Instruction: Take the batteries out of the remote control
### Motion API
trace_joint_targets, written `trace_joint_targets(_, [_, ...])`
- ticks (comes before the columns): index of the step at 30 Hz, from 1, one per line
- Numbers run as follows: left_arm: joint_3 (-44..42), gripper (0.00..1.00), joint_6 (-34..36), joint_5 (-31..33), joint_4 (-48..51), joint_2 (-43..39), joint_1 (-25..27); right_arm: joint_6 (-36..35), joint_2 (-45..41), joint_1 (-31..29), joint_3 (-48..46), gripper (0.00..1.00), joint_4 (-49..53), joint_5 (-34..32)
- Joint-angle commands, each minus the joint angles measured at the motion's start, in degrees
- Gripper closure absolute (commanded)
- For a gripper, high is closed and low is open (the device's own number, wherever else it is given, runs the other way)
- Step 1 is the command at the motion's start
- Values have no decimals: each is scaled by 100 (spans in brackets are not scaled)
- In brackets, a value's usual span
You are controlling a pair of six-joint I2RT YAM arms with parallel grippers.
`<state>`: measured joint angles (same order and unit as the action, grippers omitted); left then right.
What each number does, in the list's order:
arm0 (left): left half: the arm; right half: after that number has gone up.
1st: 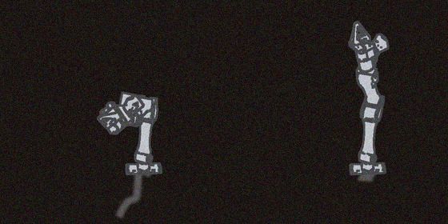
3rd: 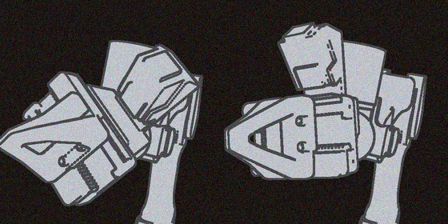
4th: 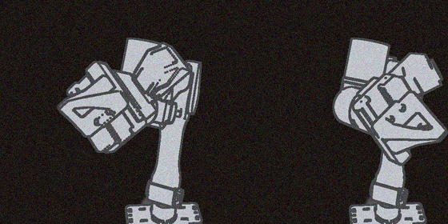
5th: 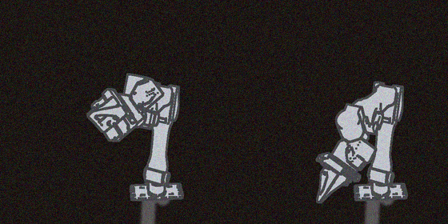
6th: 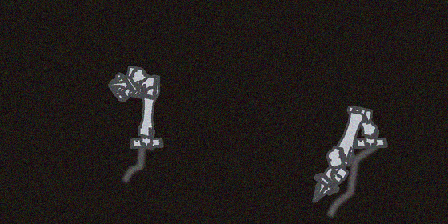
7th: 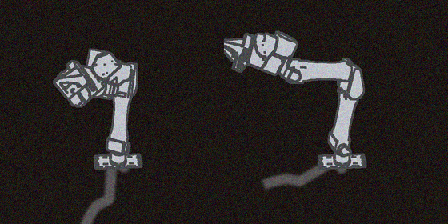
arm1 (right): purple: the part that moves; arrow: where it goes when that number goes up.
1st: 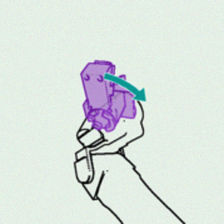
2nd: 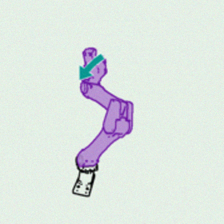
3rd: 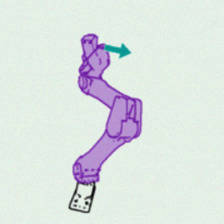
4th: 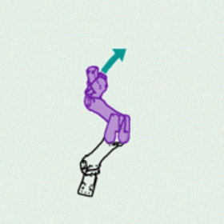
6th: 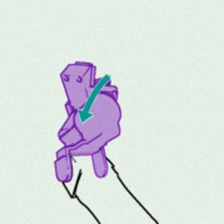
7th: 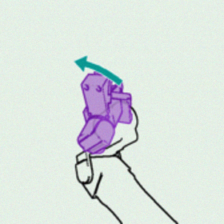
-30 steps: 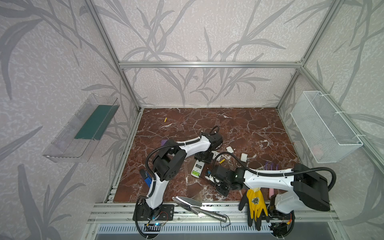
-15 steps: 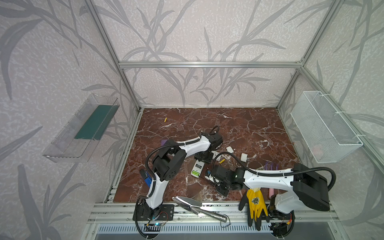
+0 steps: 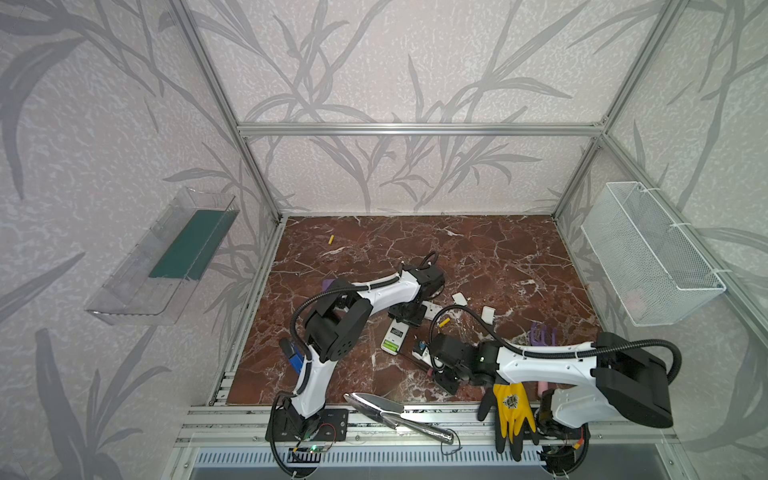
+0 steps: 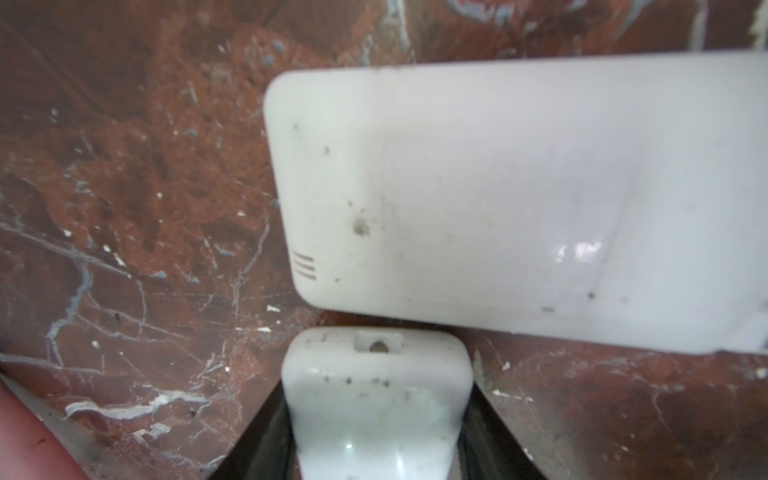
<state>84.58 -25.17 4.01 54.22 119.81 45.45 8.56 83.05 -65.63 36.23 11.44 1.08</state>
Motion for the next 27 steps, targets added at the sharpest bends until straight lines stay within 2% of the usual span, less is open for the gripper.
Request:
trace_joint_targets(1, [-583, 100, -463, -1175, -975, 990, 172, -23, 313, 111, 33, 100, -1573, -665])
trace_joint_targets(7, [-457, 100, -432, -798, -746, 993, 149, -203, 80, 112, 484, 100, -24, -777])
trace_joint_targets(12, [-357, 99, -384, -737, -724, 1008, 141, -249, -448, 113, 416, 100, 425, -937])
trace_joint_targets(19, [-225, 78, -271, -693, -720, 912, 79, -254, -828, 167, 460, 100, 1037, -1018])
trace_joint_targets(24, [-178, 54, -191, -681, -761, 727, 27, -63, -940, 206, 499, 100, 1260, -1048])
trace_joint_targets(27, [-131, 36, -116, -680, -781, 561, 9, 43, -1020, 226, 543, 100, 1377, -1035])
